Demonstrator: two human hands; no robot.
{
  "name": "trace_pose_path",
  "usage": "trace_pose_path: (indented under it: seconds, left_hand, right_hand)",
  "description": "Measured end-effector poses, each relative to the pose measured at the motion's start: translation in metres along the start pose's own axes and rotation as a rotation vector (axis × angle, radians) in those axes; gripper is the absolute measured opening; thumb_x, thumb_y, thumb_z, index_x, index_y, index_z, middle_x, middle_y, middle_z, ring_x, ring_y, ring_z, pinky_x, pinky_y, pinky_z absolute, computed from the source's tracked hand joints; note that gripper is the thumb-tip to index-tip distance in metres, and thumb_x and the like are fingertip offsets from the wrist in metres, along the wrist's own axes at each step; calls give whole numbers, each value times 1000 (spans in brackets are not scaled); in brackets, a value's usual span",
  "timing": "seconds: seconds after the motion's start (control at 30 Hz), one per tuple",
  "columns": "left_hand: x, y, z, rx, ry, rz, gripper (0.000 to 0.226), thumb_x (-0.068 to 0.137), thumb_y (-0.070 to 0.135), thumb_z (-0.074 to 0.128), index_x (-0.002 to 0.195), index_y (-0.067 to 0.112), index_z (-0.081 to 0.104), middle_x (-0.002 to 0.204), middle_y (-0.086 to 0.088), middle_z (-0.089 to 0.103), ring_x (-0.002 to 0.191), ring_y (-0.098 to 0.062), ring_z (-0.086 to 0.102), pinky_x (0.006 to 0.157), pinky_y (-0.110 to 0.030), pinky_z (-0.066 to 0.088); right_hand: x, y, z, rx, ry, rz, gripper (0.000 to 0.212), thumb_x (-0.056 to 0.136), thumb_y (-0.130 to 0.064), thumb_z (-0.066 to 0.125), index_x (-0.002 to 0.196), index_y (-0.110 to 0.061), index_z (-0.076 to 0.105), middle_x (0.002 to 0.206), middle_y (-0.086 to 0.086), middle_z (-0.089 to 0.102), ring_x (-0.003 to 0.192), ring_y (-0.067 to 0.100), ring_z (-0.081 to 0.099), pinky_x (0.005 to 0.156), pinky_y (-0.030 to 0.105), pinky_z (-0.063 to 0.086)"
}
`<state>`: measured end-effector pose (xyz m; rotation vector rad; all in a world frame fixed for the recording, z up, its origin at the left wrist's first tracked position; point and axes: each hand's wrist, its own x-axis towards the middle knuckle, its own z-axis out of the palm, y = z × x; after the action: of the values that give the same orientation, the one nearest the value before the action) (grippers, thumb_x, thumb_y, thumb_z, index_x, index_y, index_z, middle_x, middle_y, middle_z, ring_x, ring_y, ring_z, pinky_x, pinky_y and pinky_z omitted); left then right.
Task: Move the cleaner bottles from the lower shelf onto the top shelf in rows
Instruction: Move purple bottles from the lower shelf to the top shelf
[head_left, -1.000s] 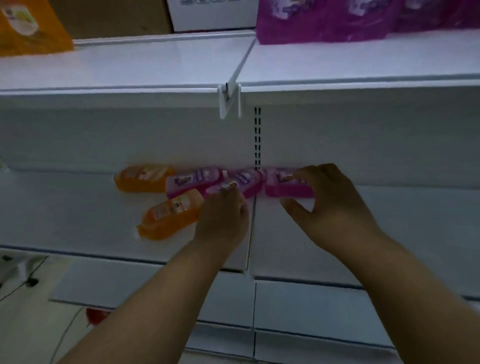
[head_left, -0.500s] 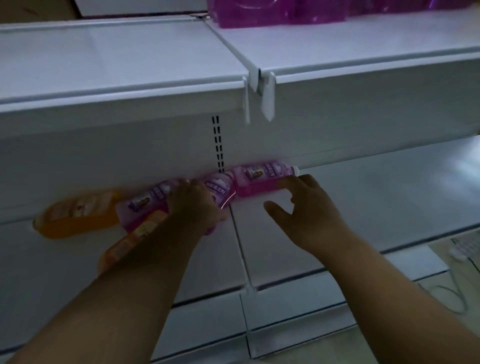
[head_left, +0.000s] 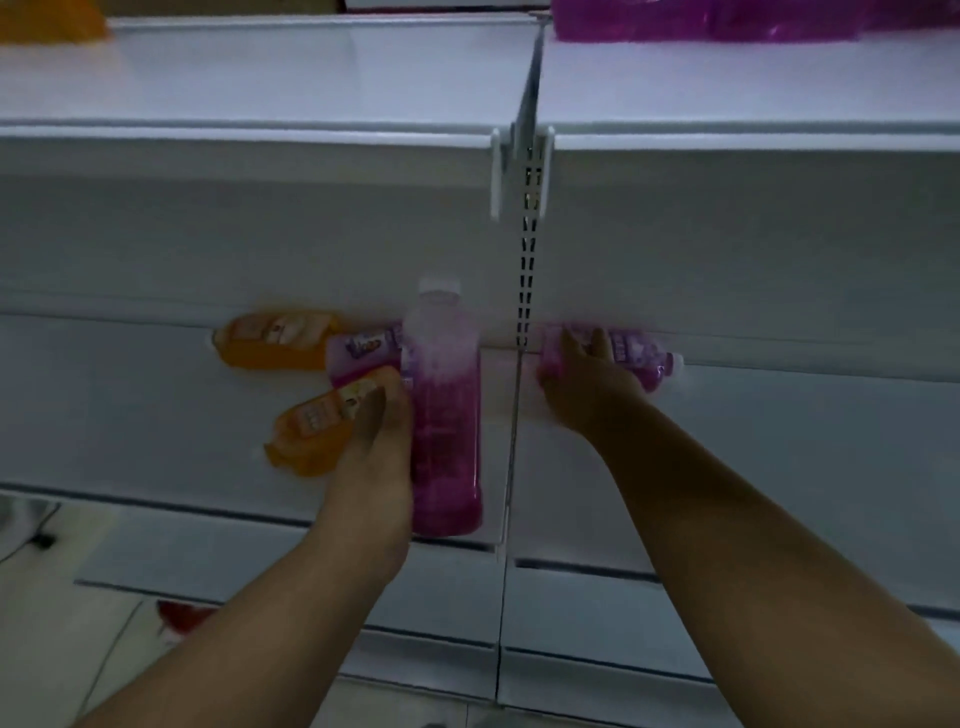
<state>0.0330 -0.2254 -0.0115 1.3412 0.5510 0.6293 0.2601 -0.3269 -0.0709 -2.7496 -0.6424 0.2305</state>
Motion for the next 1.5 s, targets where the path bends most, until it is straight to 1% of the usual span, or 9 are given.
trace_pose_path:
  seconds: [0.23, 0.43, 0.53, 0.6, 0.83, 0.93, 1.1, 1.33, 1.5]
  left_hand:
    - [-40, 7, -5, -380, -131, -365, 63, 60, 63, 78, 102, 16, 78, 94, -16, 71, 76, -27, 70, 63, -38, 60]
    - [-72, 7, 8, -401, -247, -315, 75, 32, 53, 98, 94, 14, 80, 87, -15, 73, 75, -27, 72, 64, -40, 61]
    - [-81, 5, 7, -421, -256, -323, 77, 33, 49, 100, 98, 12, 79, 89, -19, 73, 76, -30, 73, 66, -42, 61]
    - [-84, 3, 4, -409, -247, -304, 78, 36, 48, 99, 104, 14, 78, 94, -18, 74, 82, -31, 73, 68, -43, 61]
    - [-86, 8, -7, -349, -286, -188, 65, 48, 45, 96, 104, 20, 77, 95, -12, 75, 83, -25, 74, 66, -36, 59]
    - [-91, 12, -26, -339, -311, -163, 62, 51, 45, 95, 105, 21, 76, 92, -8, 75, 80, -22, 74, 64, -35, 59]
    - [-113, 16, -78, -251, -230, -140, 39, 62, 42, 79, 95, 22, 73, 82, -5, 75, 70, -19, 73, 58, -31, 57]
    - [-163, 51, -153, -93, -296, 45, 64, 51, 76, 80, 102, 38, 72, 96, -5, 76, 87, -23, 74, 67, -32, 58]
    - [-182, 95, -163, -99, -413, 212, 67, 64, 71, 79, 116, 30, 67, 101, -8, 75, 88, -25, 74, 67, -32, 58]
  right_hand:
    - [-18, 23, 5, 30, 19, -120, 68, 92, -59, 40, 149, -25, 26, 160, 7, 19, 131, 46, 43, 103, 53, 42]
    - [-70, 44, -18, 100, -22, -231, 57, 89, -60, 25, 134, -34, 51, 142, -3, 48, 124, 31, 48, 101, 46, 41]
    - [-80, 46, -26, 128, 126, -154, 55, 82, -56, 29, 112, -26, 64, 114, 11, 63, 96, 34, 60, 80, 37, 49]
    - [-70, 40, -24, 184, 198, 20, 57, 84, -52, 53, 129, -17, 54, 120, 19, 54, 103, 41, 59, 87, 39, 49]
    - [-45, 18, -37, 464, -273, 210, 106, 66, -45, 85, 147, -11, 26, 138, 15, 45, 116, 32, 57, 90, 38, 53]
    - [-67, 12, -20, 377, -286, 51, 78, 57, -52, 84, 122, -17, 61, 120, 8, 62, 94, 19, 65, 76, 26, 55]
    - [-118, -30, 3, 579, -336, 66, 57, 61, -30, 87, 112, -12, 68, 99, 8, 72, 86, 24, 69, 81, 39, 59]
    - [-248, -98, 25, 1195, -25, -17, 74, 61, -6, 90, 120, -20, 48, 109, 8, 67, 91, 24, 72, 73, 41, 61]
    - [-317, -129, -26, 1306, 232, -257, 83, 52, -24, 88, 122, -29, 44, 112, 4, 66, 96, 19, 71, 75, 36, 60]
